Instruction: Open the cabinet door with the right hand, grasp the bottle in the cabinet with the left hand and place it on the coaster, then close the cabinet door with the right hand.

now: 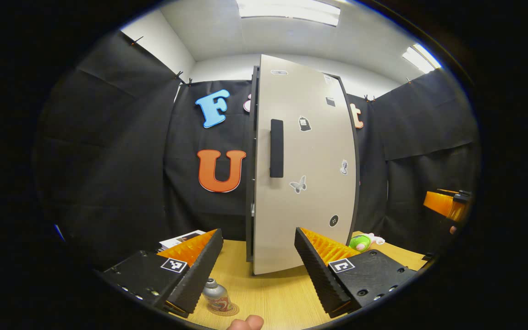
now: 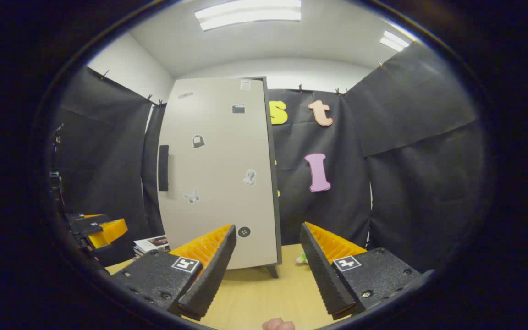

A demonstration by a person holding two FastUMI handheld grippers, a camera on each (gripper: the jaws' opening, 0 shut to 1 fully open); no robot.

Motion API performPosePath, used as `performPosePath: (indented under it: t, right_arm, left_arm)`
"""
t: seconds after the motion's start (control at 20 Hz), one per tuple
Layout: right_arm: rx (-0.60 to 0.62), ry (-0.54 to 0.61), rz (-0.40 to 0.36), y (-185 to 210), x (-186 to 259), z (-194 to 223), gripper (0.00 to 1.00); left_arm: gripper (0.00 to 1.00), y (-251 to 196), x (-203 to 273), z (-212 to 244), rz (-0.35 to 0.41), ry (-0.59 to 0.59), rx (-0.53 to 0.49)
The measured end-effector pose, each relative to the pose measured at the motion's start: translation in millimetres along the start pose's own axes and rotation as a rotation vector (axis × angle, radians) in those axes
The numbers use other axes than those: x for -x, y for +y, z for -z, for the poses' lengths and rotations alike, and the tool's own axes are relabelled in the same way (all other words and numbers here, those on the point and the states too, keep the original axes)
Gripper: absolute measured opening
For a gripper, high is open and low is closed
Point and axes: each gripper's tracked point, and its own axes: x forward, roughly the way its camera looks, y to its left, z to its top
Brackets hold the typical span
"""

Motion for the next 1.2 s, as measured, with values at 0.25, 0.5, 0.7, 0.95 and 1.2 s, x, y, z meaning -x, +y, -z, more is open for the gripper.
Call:
performPosePath:
  t: [0.25, 0.5, 0.7, 0.95, 1.2]
  right_arm:
    - [0.013, 0.017, 0.038, -15.8, 7.1, 12.7, 0.92]
    - [0.009, -0.007, 0.048, -23.8, 5.8, 2.7, 0.92]
    - [0.002, -0.004, 0.034, -21.3, 2.9, 1.3, 0.92]
    - [0.0, 0.01, 0.021, -18.2, 3.2, 5.2, 0.92]
    - [0.007, 0.008, 0.009, -13.0, 4.0, 2.5, 0.92]
  left_arm:
    - [0.96, -20.6, 7.1, -2.3, 0.048, 0.0, 0.006]
    - [0.96, -27.8, 9.2, -0.8, 0.054, -0.003, 0.014]
    - [0.96, -28.7, 10.6, -3.7, 0.05, -0.013, 0.011]
    - [0.96, -28.2, 11.2, -1.0, 0.046, -0.006, 0.005]
    - [0.96, -25.7, 14.3, -4.4, 0.039, -0.018, -0.007]
